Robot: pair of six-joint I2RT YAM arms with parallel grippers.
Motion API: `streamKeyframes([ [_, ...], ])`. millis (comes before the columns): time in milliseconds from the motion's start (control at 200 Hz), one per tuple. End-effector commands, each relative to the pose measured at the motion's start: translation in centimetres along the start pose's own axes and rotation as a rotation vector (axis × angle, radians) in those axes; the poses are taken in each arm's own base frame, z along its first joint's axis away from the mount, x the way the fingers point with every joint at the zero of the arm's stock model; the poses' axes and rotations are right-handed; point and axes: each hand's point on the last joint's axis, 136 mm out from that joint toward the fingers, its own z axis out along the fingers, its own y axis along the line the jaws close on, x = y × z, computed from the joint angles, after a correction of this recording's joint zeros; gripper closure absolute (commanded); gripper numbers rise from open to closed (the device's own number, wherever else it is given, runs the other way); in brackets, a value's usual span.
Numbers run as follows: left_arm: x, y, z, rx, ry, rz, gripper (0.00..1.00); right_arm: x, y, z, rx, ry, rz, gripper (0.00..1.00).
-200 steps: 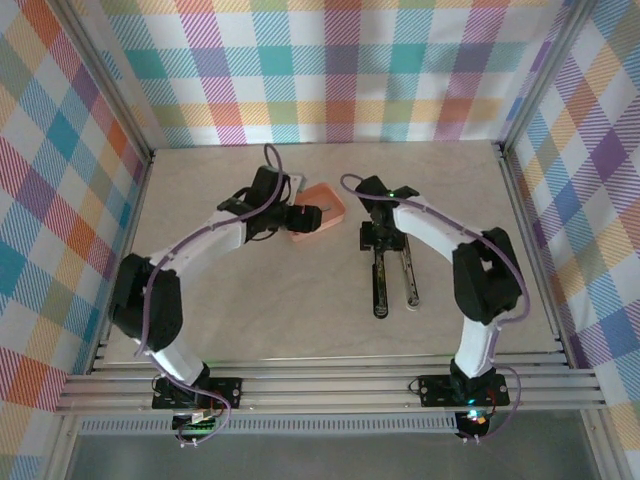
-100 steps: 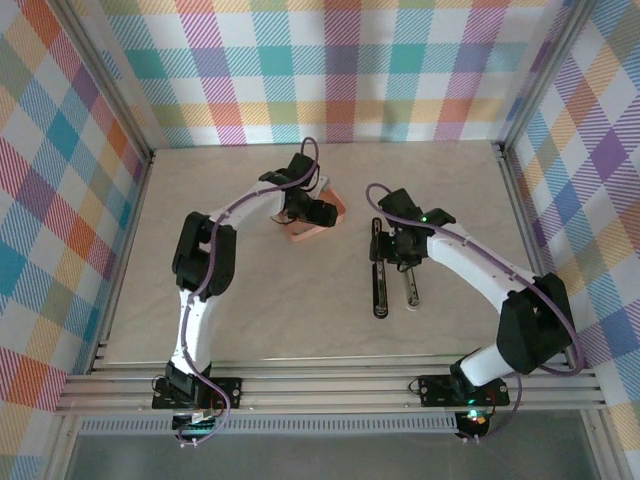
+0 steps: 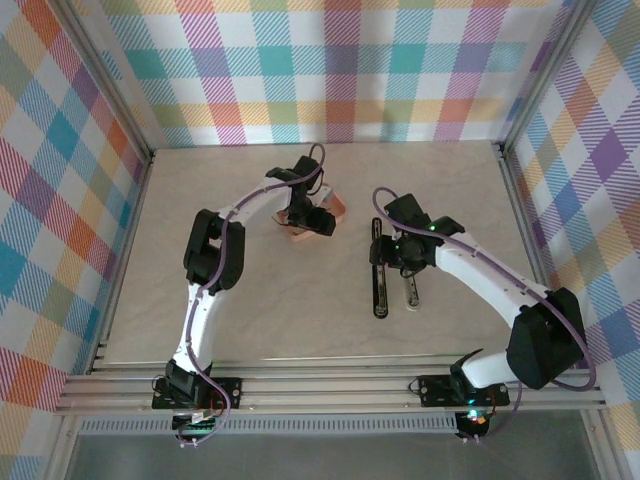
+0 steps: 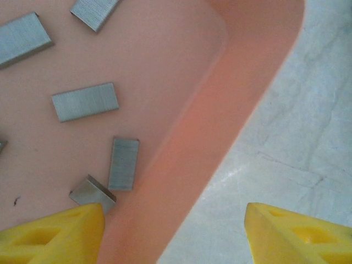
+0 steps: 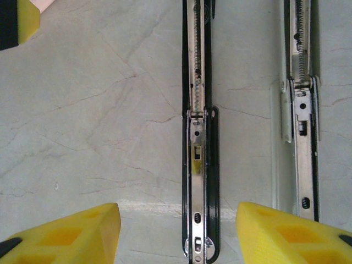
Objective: Load the staples into the stapler
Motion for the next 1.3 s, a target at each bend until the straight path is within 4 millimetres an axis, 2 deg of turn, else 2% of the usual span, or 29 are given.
streamKeyframes([
  [0,1.1,-1.5,-0.3,0.042,0.052,0.021,0.33,0.0,0.5,-0.1,-0.036,-0.01,0.007,0.44],
  [345,3.0,-5.0,-1.0,0.139,0.099,0.025,0.33,0.0,0.2,-1.0,-0.039,-0.053,0.007,0.44],
  [660,5.9,-10.7,-1.5,0.263,0.117,0.035,0.35,0.7,-0.8,-1.5,-0.027,-0.075,0.049,0.44],
  [765,6.8,-12.7,-2.5,0.319,0.11,0.029,0.35,0.7,-0.6,-1.6,-0.038,-0.076,0.065,0.44],
  [810,6.8,-13.0,-3.1,0.325,0.094,0.024,0.35,0.7,-0.4,-1.7,-0.052,-0.077,0.071,0.44],
  [965,4.5,-11.5,-6.2,0.258,-0.036,0.026,0.3,0.7,1.1,-1.4,-0.136,-0.066,0.142,0.44],
  [1035,3.0,-10.0,-7.5,0.227,-0.099,0.008,0.29,0.6,1.6,-1.1,-0.176,-0.068,0.189,0.43],
  [1115,1.4,-7.3,-8.5,0.175,-0.163,-0.025,0.25,0.4,2.6,-0.7,-0.236,-0.068,0.239,0.42],
  [1210,-0.1,-4.1,-8.4,0.126,-0.195,-0.067,0.24,0.2,4.0,0.2,-0.299,-0.049,0.267,0.41],
  [1295,-0.8,-1.6,-7.1,0.088,-0.183,-0.091,0.24,-0.1,4.9,1.3,-0.329,-0.03,0.283,0.4],
])
